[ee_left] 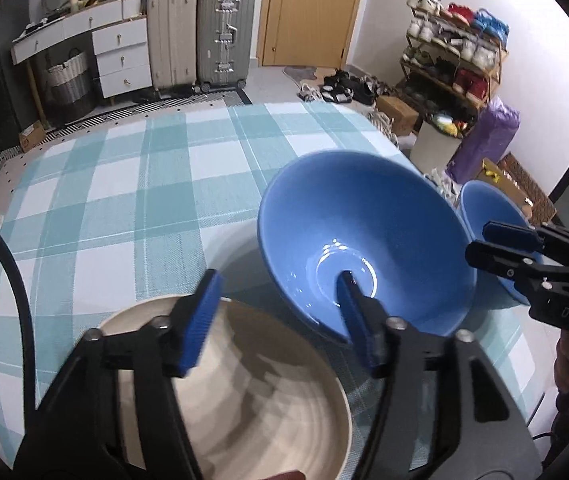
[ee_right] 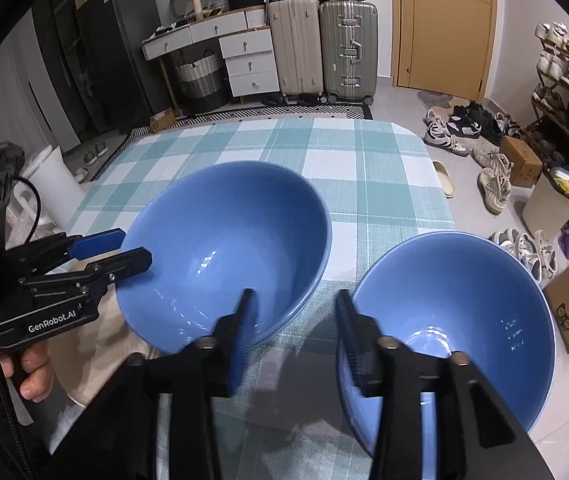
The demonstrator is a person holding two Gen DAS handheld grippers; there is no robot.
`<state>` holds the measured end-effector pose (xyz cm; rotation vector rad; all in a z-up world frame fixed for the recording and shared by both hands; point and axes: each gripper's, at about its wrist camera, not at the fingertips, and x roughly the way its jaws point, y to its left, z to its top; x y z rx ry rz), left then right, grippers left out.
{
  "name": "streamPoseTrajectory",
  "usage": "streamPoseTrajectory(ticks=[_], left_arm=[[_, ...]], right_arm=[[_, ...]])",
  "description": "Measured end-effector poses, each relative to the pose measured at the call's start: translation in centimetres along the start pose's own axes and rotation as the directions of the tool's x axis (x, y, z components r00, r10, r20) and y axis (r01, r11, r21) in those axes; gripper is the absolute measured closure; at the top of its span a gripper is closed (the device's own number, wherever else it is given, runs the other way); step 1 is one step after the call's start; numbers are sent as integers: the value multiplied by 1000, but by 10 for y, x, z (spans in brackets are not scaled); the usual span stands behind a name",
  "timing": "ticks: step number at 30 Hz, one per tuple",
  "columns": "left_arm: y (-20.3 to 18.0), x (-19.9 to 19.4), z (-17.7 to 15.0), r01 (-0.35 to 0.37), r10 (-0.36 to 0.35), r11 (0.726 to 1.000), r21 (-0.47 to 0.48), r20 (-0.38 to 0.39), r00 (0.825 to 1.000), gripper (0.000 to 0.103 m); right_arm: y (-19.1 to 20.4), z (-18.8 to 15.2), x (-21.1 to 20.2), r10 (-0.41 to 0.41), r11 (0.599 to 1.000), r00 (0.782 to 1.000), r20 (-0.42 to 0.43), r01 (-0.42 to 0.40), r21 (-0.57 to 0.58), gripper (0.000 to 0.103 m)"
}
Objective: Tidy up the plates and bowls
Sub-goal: 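Withdraw the right tool and move it toward the remaining blue bowl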
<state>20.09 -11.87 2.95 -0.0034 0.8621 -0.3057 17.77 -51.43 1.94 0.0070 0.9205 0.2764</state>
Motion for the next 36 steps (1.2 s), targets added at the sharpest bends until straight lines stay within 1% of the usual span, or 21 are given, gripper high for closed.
streamPoseTrajectory(ticks=[1, 3, 4, 5, 6, 7, 8, 10, 12, 16, 24, 30, 36], left_arm=[[1, -4, 0, 7, -7, 1000, -16, 10, 1000, 27], [3, -12, 0, 22, -21, 999, -41, 28, 999, 22], [2, -16, 0, 29, -27, 998, -49, 37, 999, 21], [1, -20, -1, 31, -29, 998, -53, 41, 999, 19], [-1, -23, -2, 33, -30, 998, -56, 46, 998, 13], [-4, -28, -3, 33, -30, 998, -58, 56, 998, 4], [-8, -32, -4, 36, -32, 998, -57, 66, 997, 1], [-17, -42, -8, 49, -44, 998, -51, 87, 995, 1], [-26, -47, -10, 70, -65, 996, -50, 86, 994, 1], [-47, -53, -16, 118, -114, 992, -55, 74, 991, 1], [-93, -48, -24, 137, -135, 990, -25, 45, 990, 1], [-120, -37, -28, 139, -139, 990, 15, 19, 990, 1], [-148, -28, -31, 154, -154, 987, 45, -7, 988, 1]], right_arm=[[-2, 0, -3, 5, 1000, 1000, 7, -5, 9, 52], [-5, 0, -9, 17, 1000, 1000, 19, -18, 25, 40], [-6, 0, -13, 22, 999, 999, 25, -23, 35, 26], [-8, -1, -17, 24, 999, 999, 37, -26, 45, 15], [-11, -1, -24, 25, 998, 998, 61, -29, 60, 13], [-13, -2, -29, 25, 997, 997, 75, -30, 67, 7], [-15, -2, -34, 22, 997, 996, 85, -28, 71, 1], [-19, -4, -45, 0, 997, 994, 107, -8, 74, 1], [-23, -8, -58, -24, 996, 991, 135, 12, 87, 0], [-37, -18, -80, -39, 991, 983, 180, 15, 132, 0], [-73, -40, -114, -102, 979, 968, 228, 57, 195, 0], [-109, -60, -122, -110, 962, 963, 245, 42, 268, 0], [-141, -81, -122, -99, 942, 963, 251, 9, 337, 0]])
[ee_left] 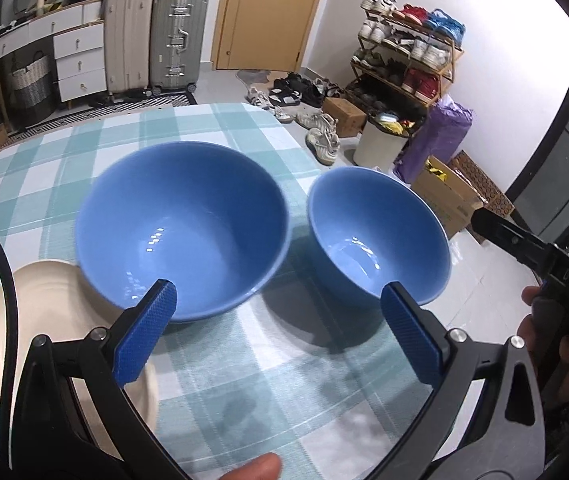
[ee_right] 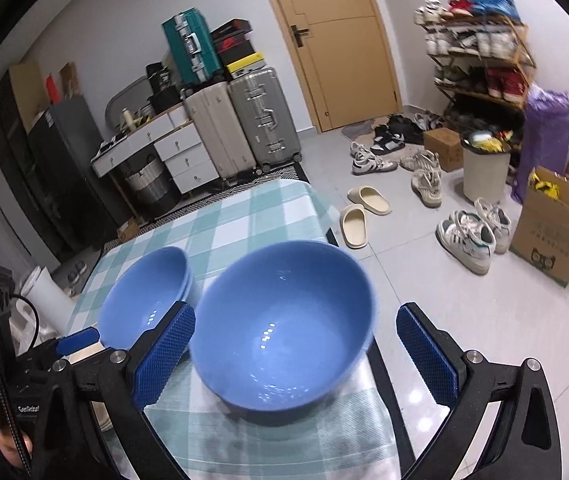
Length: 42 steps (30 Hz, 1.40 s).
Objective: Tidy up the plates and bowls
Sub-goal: 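Withdraw the right tool and move it toward the remaining blue bowl, then close the right gripper on the remaining blue bowl's rim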
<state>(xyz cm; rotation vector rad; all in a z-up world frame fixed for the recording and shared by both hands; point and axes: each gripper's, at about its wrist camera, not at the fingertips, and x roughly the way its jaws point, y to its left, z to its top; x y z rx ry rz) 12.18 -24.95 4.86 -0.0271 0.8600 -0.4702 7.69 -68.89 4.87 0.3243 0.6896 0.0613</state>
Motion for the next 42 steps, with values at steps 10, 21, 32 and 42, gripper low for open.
streamPoseTrajectory(ticks=[10, 21, 32, 42], left_arm=[[-30, 20, 1, 63, -63, 998, 10, -18, 998, 8], [-55, 35, 1, 149, -150, 989, -16, -59, 987, 33], [-55, 67, 2, 138, -141, 989, -50, -78, 987, 48], [-45, 80, 3, 126, -131, 990, -63, -87, 988, 58]], right_arm=[[-33, -2, -7, -7, 998, 1000, 3, 7, 56, 0], [-40, -6, 2, -3, 998, 1000, -11, 4, 66, 1], [-38, -15, 24, 19, 998, 998, -57, -15, 59, 27], [-38, -22, 44, 54, 996, 995, -85, -47, 82, 44]])
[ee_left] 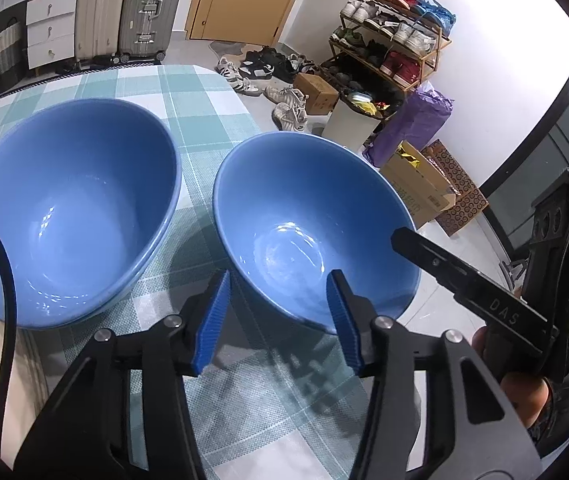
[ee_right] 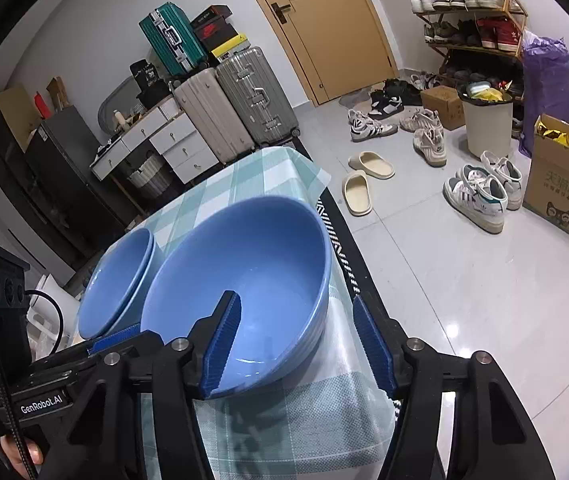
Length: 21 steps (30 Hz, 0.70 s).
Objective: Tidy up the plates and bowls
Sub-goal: 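Close the right gripper on the remaining blue bowl's rim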
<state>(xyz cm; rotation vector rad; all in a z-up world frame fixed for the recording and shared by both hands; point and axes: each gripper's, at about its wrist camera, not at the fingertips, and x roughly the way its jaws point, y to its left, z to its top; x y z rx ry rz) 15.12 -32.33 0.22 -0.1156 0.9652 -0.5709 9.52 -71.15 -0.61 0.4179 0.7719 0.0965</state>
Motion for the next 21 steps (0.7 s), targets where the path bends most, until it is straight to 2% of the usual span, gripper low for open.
streamPoseTrajectory(ticks=[5, 15, 21], left_arm=[[3, 2, 1, -8, 8, 1000, 5, -1, 1000, 63], [6, 0, 1, -34, 34, 999, 9, 8, 999, 78], [5, 0, 0, -42, 41, 999, 21, 10, 999, 79]], right_arm=[[-2, -2, 5, 22, 999, 1000, 4, -22, 24, 56], [-1, -3, 9, 16, 1000, 1000, 12, -16, 18, 70], [-2, -3, 10, 0, 1000, 1000, 17, 0, 8, 77]])
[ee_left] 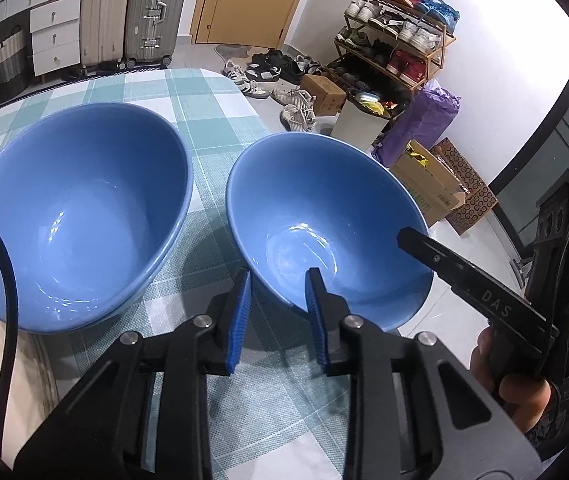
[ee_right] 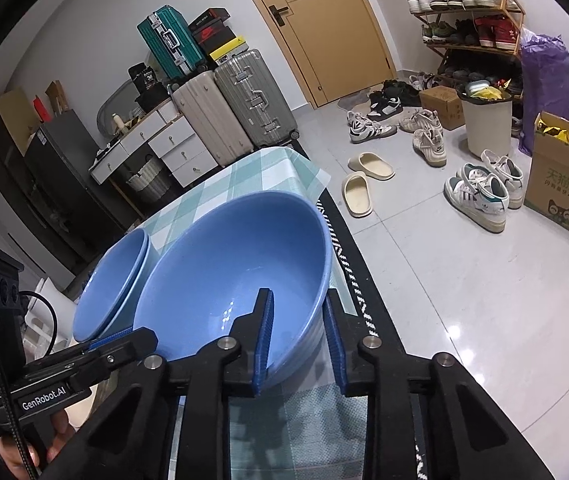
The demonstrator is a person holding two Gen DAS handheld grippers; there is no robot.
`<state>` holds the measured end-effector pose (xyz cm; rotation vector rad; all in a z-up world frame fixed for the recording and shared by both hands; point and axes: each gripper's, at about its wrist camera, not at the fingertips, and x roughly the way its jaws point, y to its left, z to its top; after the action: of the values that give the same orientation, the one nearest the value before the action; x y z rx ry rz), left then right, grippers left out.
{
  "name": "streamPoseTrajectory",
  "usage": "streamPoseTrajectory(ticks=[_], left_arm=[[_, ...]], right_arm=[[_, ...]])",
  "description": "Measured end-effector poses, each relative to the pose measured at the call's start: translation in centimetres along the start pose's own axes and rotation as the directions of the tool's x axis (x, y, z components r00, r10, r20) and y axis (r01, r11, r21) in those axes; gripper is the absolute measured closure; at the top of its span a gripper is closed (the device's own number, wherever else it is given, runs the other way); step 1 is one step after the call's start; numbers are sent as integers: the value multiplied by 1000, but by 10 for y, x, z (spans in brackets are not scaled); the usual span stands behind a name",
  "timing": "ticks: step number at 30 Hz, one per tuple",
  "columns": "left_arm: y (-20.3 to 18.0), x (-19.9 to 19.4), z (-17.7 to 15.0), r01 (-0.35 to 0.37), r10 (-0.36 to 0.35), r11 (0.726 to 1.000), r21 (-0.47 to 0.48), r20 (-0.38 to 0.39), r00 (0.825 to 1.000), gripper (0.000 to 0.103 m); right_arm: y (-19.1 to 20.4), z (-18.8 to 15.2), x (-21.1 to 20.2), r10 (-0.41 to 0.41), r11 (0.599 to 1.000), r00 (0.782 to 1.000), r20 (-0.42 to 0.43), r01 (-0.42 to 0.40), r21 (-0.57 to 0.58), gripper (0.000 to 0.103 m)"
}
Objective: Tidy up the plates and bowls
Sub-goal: 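Close the right gripper on the remaining blue bowl's rim, then lift the light-blue bowl with the right gripper over the nested bowls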
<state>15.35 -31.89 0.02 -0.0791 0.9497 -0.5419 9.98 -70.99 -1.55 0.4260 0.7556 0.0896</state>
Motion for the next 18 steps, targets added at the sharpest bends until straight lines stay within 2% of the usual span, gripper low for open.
streamPoseTrajectory(ticks=[9, 18], left_arm=[[-4, -4, -2, -33, 32, 999, 30, 19, 999, 79], [-10, -17, -1, -30, 28, 998, 47, 40, 999, 79]], right_arm=[[3, -1, 0, -10, 1000, 1000, 7, 11, -29, 77], [9, 0, -6, -25, 998, 999, 27, 26, -58, 77]])
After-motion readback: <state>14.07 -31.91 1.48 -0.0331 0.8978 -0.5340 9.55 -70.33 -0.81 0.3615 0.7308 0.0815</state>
